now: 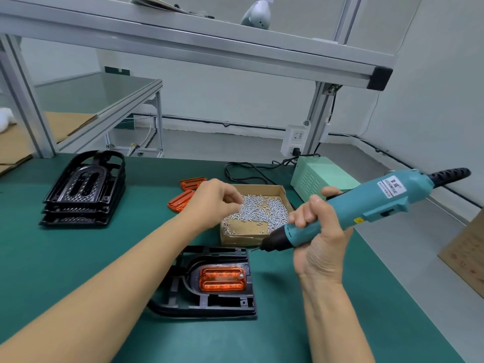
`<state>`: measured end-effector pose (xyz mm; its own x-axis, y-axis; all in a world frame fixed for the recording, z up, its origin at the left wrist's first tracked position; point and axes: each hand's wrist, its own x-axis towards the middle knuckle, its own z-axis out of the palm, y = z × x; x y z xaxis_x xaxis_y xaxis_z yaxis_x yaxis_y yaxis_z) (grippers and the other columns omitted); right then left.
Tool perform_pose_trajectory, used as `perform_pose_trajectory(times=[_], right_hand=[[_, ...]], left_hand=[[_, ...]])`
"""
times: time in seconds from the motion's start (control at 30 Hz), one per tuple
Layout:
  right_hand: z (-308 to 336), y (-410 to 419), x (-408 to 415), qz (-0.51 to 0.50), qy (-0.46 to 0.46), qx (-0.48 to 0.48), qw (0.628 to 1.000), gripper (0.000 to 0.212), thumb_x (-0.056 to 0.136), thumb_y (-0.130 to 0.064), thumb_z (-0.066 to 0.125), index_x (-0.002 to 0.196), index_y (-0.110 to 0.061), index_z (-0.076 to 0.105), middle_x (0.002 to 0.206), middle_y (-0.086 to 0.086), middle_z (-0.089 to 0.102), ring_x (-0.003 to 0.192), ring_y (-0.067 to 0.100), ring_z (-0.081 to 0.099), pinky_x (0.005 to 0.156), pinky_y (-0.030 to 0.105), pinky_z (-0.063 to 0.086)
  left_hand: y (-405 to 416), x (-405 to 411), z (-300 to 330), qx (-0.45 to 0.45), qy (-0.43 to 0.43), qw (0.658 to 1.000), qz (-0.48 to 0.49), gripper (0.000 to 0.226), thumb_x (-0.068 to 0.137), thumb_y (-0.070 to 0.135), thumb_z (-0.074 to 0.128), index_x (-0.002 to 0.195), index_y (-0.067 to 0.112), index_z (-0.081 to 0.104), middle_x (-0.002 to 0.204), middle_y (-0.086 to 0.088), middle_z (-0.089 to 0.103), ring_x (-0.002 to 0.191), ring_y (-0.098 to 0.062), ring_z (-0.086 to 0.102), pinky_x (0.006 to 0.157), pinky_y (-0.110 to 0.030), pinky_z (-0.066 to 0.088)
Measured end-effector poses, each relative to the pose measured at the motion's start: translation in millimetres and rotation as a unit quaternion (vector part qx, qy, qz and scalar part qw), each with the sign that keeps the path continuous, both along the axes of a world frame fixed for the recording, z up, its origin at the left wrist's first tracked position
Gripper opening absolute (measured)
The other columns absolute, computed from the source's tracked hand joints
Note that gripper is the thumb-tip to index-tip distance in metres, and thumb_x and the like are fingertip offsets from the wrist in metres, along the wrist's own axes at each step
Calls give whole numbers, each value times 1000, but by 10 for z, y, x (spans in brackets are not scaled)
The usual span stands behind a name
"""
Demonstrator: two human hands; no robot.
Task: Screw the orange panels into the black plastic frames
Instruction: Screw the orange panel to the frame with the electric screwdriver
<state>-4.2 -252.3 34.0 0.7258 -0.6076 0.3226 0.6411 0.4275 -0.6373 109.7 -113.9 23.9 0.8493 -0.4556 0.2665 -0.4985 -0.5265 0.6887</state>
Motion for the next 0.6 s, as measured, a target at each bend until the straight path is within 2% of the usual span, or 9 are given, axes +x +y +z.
perform_pose_trajectory(times=[0.1, 0.2, 0.3, 0.37, 0.47, 0.6], right_hand=[[37, -14, -29, 9, -14, 21, 1000, 18, 76, -4, 53, 86, -18, 51, 49, -5, 37, 40, 10, 38, 48, 22, 39], [86, -5, -63, 22, -27, 37, 999, 16, 77, -7, 51, 86, -20, 50, 49, -8, 36, 41, 8, 36, 49, 19, 39], [129, 31, -99, 46, -47, 50, 997, 15, 79, -9, 48, 86, -22, 49, 50, -10, 36, 41, 6, 36, 50, 17, 39], [148, 67, -113, 70, -56, 59, 994, 15, 81, -9, 46, 85, -23, 49, 51, -11, 36, 42, 5, 36, 50, 18, 39], [164, 122, -126, 100, -62, 67, 991, 14, 84, -10, 44, 85, -23, 49, 51, -11, 37, 43, 4, 36, 50, 18, 39], [177, 168, -146, 128, -70, 77, 986, 13, 85, -11, 44, 85, -23, 49, 51, -11, 38, 42, 3, 37, 50, 17, 40]], left_hand=[[231, -272, -16, -165, 83, 983, 12, 16, 80, 11, 74, 77, 27, 75, 76, 9, 72, 73, 2, 64, 66, -8, 46], [429, -633, -86, -291, 163, 943, 6, 14, 78, 10, 73, 74, 23, 77, 79, 2, 74, 76, -2, 65, 70, -8, 47], [546, -949, -141, -371, 239, 897, 12, 7, 70, 21, 71, 75, 22, 77, 72, -1, 73, 64, -3, 65, 57, -9, 47], [587, -1066, -174, -395, 268, 878, 23, 12, 66, 26, 71, 74, 18, 76, 71, -3, 71, 60, -5, 63, 51, -11, 46], [602, -1144, -204, -395, 270, 878, 17, 16, 64, 29, 72, 72, 15, 75, 70, -3, 70, 63, -7, 62, 60, -15, 49], [585, -1190, -234, -395, 267, 879, 7, 12, 66, 26, 71, 73, 18, 76, 69, -4, 70, 63, -8, 62, 61, -14, 48]])
